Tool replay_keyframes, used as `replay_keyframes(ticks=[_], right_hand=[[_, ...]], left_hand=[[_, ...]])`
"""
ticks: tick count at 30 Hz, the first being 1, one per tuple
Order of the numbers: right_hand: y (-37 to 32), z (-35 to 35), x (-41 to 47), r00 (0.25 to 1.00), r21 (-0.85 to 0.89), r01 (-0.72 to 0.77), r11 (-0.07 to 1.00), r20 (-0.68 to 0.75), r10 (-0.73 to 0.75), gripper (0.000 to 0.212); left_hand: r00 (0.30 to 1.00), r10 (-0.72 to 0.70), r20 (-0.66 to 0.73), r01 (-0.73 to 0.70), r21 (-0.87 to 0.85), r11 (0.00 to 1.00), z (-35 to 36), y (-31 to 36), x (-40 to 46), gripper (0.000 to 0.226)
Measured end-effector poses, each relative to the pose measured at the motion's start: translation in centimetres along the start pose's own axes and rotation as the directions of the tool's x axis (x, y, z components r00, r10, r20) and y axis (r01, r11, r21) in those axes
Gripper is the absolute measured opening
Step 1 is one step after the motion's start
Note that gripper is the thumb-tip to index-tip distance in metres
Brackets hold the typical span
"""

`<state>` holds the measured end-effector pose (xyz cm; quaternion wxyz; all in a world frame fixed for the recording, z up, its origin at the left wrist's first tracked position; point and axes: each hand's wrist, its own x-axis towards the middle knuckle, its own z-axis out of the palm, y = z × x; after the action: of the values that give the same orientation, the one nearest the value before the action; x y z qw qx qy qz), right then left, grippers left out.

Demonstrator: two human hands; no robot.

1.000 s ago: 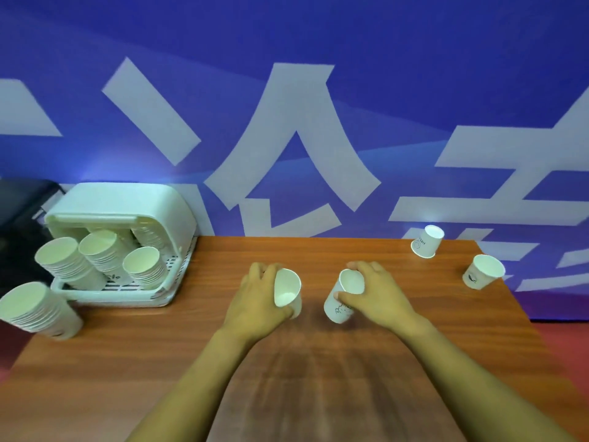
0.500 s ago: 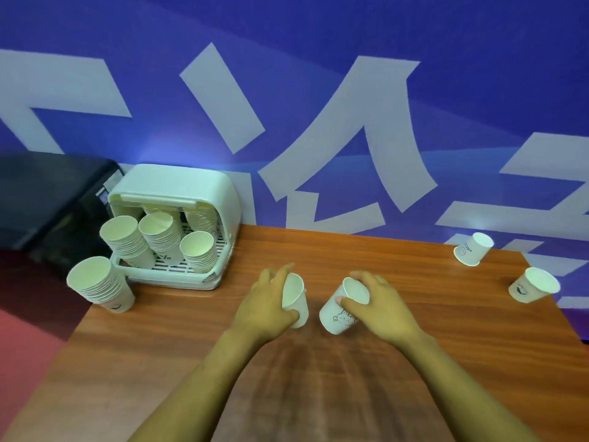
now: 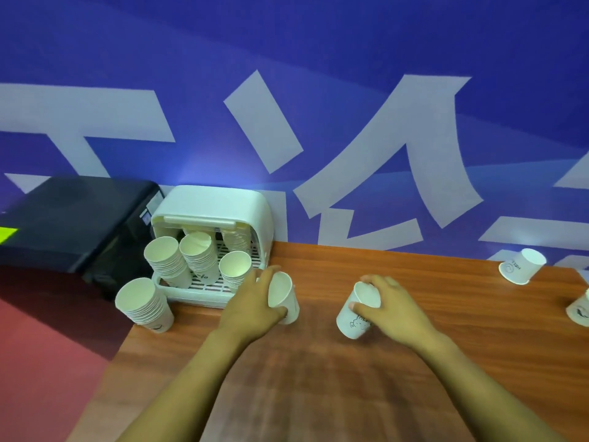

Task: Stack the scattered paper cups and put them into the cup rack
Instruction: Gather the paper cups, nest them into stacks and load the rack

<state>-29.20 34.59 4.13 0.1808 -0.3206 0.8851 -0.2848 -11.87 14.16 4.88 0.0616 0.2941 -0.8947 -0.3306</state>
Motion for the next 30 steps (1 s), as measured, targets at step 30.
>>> replay_keyframes(ticks=[30], right_hand=[[-11.0,9.1,5.3,0.994,-0.042,-0.105,0.994,0.006,0.106,0.061]], left_hand=[[0.992,0.105,0.064,-0.105,-0.006,0.994,-6.9,-13.5,7.3,0.094]])
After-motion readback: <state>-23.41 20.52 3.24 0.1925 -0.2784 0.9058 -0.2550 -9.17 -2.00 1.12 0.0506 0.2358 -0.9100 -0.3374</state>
